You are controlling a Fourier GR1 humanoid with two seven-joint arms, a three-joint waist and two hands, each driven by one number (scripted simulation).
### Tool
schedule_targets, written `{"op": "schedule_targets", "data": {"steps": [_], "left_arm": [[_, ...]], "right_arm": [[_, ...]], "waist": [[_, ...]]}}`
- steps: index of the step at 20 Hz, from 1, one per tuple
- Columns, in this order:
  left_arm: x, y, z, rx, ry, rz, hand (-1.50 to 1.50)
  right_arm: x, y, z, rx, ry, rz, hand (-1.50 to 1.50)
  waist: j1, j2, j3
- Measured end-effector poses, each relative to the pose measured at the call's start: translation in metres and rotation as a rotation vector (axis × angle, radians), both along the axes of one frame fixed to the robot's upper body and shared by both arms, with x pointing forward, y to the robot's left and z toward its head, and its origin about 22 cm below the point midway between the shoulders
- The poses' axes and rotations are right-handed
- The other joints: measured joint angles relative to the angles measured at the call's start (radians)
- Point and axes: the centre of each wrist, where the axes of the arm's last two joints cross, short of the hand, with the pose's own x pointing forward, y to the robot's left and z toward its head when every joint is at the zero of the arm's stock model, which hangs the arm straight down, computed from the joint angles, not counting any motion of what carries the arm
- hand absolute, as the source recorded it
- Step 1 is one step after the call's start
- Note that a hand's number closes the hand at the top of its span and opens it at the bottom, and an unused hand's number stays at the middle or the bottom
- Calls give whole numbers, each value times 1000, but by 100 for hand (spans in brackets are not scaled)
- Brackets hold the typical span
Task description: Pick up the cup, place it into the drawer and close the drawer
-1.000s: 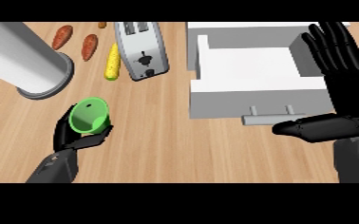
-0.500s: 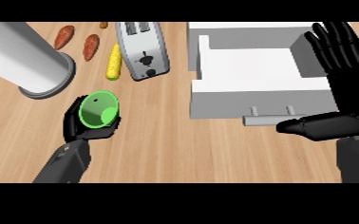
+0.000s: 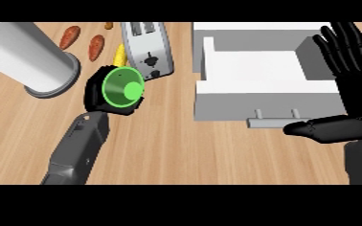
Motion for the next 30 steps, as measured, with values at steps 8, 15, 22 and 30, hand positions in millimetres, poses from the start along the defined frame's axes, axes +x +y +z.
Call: {"op": "schedule_targets", "data": {"steps": [8, 15, 22, 30], "left_arm": [[36, -29, 58, 53, 1, -81, 150], [73, -117, 166, 94, -74, -183, 150], [81, -175, 225, 170, 10, -159, 150], [87, -204, 236, 293, 163, -107, 150]], "right_arm": [[-1, 0, -6, -6, 10, -22, -150], [0, -5, -12, 3, 2, -30, -150], [2, -2, -9, -4, -14, -11, -150], [13, 5, -8, -1, -33, 21, -150]], "waist": [[17, -3, -1], [-4, -4, 1], [-30, 4, 1], [-72, 21, 2]]}}
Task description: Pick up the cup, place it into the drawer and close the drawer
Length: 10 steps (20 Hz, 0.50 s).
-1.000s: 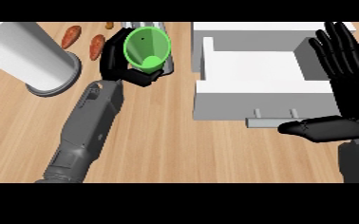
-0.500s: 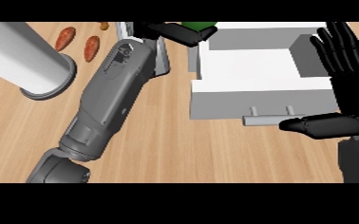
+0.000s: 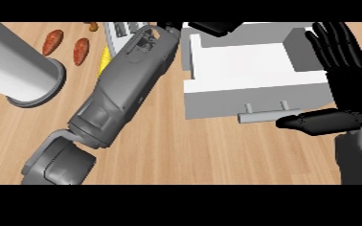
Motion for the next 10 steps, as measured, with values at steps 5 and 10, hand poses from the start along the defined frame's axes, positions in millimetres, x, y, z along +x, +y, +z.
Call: {"op": "schedule_targets", "data": {"steps": [5, 10], "left_arm": [[1, -3, -11, 106, 90, -21, 150], [-1, 1, -31, 181, 151, -51, -150]], "right_arm": [[2, 8, 2, 4, -16, 43, -150], [9, 15, 11, 0, -29, 79, -150]], "waist": [[-43, 9, 1], [-80, 18, 1]]}}
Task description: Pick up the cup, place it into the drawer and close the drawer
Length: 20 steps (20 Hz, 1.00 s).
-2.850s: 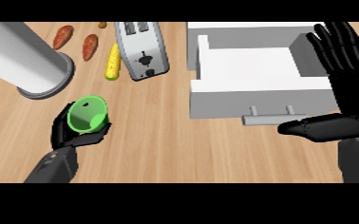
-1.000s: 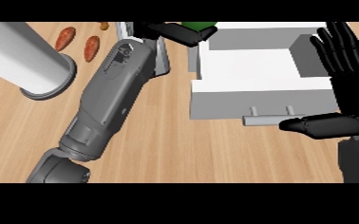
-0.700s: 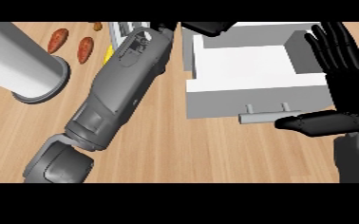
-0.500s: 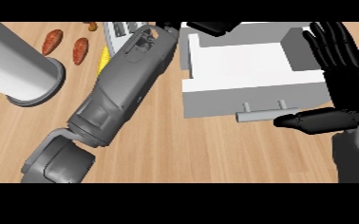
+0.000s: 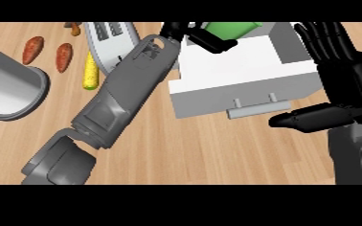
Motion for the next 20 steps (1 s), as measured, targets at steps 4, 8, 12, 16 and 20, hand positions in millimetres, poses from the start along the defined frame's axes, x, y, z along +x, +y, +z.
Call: {"op": "schedule_targets", "data": {"steps": [4, 8, 12, 16, 20], "left_arm": [[-2, 6, -16, -5, 11, -6, -150], [-5, 9, -24, -88, 8, -9, -150], [-6, 6, -18, -210, -22, -39, -150], [-6, 5, -12, -324, -74, -42, -150], [-6, 3, -7, -386, -106, -1, -150]], "right_arm": [[3, 8, 5, -6, -12, 37, -150], [5, 22, 6, 7, 0, 152, 150], [5, 40, 4, -7, 16, 329, 150], [3, 48, 0, -92, 74, 488, 150], [-2, 46, -4, -297, 146, 564, -150]], "waist": [[-31, 10, 0], [-48, 13, -1], [-52, 15, -2], [-40, 7, -3], [-18, -2, -3]]}}
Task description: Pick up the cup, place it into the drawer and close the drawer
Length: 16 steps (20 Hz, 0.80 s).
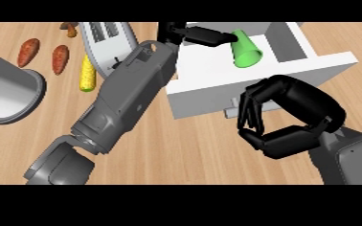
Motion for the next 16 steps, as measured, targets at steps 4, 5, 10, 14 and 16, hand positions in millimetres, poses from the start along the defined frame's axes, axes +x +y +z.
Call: {"op": "schedule_targets", "data": {"steps": [4, 5, 10, 14, 16], "left_arm": [[0, 3, -7, -27, -7, 37, -150], [0, 4, -8, -33, -4, 47, -150], [-2, 8, -16, -86, -1, 46, -150], [-3, 16, -26, -120, -3, 38, -150], [-5, 21, -34, -135, 1, 33, -150]], "right_arm": [[-5, -2, -3, -191, -12, -32, -150], [-7, -2, -3, -238, -35, -46, -150], [-12, -1, -32, -400, -69, -157, -150], [-3, 3, -72, -507, -47, -212, -150], [4, 5, -93, -558, -34, -206, -150]], "waist": [[40, -8, 0], [48, -10, 1], [108, -19, 1], [151, -22, 1], [171, -23, 1]]}}
